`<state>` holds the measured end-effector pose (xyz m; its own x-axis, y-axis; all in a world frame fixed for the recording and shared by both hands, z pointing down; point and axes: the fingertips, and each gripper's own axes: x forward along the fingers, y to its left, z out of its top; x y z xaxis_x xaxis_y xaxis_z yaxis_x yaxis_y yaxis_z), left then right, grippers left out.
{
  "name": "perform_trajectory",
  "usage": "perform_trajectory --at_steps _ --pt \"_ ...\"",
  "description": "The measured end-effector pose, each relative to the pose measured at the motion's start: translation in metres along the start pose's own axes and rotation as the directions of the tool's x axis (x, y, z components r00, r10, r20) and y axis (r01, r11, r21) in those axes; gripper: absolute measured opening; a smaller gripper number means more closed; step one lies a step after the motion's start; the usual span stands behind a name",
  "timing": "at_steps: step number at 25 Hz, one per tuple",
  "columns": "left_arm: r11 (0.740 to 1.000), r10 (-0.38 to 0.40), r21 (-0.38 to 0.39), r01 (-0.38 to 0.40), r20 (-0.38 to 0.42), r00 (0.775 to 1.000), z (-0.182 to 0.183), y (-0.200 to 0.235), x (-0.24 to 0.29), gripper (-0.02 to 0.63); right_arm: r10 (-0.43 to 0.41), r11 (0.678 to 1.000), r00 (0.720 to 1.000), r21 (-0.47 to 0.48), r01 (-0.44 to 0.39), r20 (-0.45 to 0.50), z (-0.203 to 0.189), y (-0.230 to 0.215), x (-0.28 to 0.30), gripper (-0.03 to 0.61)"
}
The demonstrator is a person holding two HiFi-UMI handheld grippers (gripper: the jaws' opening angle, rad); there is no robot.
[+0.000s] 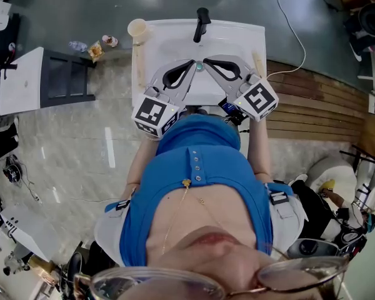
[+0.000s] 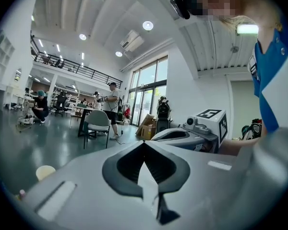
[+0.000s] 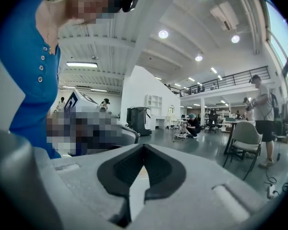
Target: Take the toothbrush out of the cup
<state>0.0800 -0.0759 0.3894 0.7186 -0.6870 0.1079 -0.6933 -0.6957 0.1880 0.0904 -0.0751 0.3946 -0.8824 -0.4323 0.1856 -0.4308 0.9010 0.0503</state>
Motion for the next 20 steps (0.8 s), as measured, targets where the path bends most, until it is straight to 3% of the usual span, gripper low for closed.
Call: perform_trajectory --at_steps 20 --pt "1.000 0.002 -0.001 -0.002 -0.007 1.000 0.0006 -0.0042 0.0040 0.002 0.003 1.000 1.000 -0.022 -0.003 0.005 0.0010 -0.0009 -0.0055 0.002"
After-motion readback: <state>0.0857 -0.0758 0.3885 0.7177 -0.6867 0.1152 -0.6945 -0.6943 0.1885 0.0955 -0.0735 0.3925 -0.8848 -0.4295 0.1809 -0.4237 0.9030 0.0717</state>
